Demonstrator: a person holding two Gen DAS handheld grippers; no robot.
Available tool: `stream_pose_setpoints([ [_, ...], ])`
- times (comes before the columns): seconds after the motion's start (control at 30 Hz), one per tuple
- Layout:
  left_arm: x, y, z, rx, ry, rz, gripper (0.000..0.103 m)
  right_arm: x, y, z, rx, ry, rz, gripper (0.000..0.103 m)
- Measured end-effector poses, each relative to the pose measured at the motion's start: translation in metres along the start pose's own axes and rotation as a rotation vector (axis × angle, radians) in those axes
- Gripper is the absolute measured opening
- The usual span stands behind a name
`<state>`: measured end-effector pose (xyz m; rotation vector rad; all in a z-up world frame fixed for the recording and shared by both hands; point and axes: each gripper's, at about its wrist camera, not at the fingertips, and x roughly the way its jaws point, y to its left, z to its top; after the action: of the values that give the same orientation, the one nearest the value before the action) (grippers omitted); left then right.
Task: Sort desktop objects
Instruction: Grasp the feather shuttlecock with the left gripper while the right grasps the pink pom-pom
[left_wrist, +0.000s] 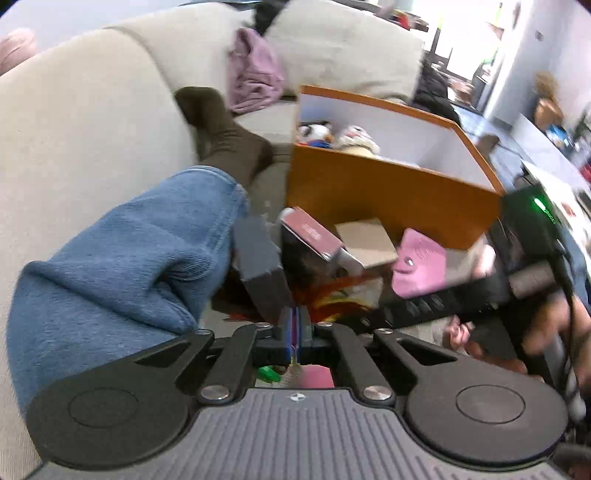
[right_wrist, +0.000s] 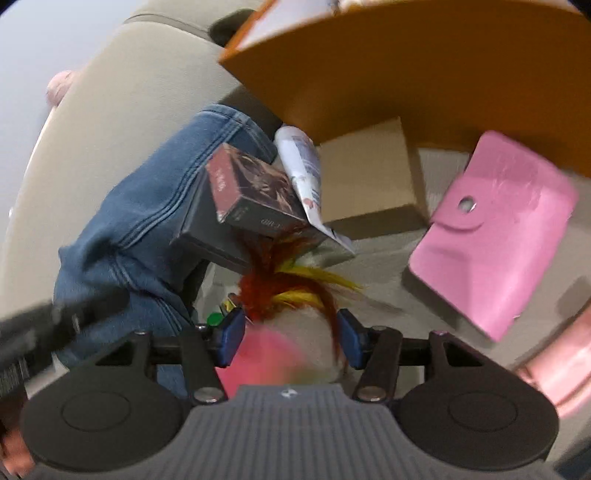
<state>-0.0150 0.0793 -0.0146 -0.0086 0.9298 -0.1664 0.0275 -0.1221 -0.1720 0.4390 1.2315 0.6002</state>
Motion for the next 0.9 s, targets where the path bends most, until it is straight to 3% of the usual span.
stream_pose_setpoints([
  [0.07, 0.006, -0.010, -0.007, 0.070, 0.006, -0.018, 0.024, 0.001, -0.003, -0.001, 0.010, -0.013, -0.019, 0.056],
  [0.13, 0.013, -0.016, -0.011, 0.112, 0.028, -0.041, 0.036, -0.005, -0.006, -0.005, 0.002, -0.022, -0.030, 0.056],
  [0.27, 0.030, -0.015, -0.010, 0.127, 0.092, 0.028, 0.037, -0.025, -0.005, -0.018, -0.033, 0.018, -0.019, 0.056],
  [0.4, 0.025, -0.014, -0.016, 0.147, 0.142, 0.006, 0.037, -0.016, 0.005, -0.030, -0.047, 0.118, -0.012, 0.066],
  [0.6, 0.011, -0.001, -0.014, 0.084, 0.092, 0.064, 0.040, 0.032, 0.013, -0.051, -0.104, 0.282, -0.032, 0.066],
  [0.7, 0.019, -0.004, -0.016, 0.105, 0.098, 0.092, 0.042, 0.041, 0.016, -0.056, -0.126, 0.279, -0.035, 0.065],
  [0.77, 0.020, -0.006, -0.017, 0.118, 0.093, 0.082, 0.048, 0.042, 0.017, -0.058, -0.125, 0.281, -0.022, 0.053],
  [0.9, 0.033, -0.015, -0.011, 0.182, 0.092, 0.062, 0.049, 0.031, 0.017, -0.063, -0.148, 0.255, -0.020, 0.045],
])
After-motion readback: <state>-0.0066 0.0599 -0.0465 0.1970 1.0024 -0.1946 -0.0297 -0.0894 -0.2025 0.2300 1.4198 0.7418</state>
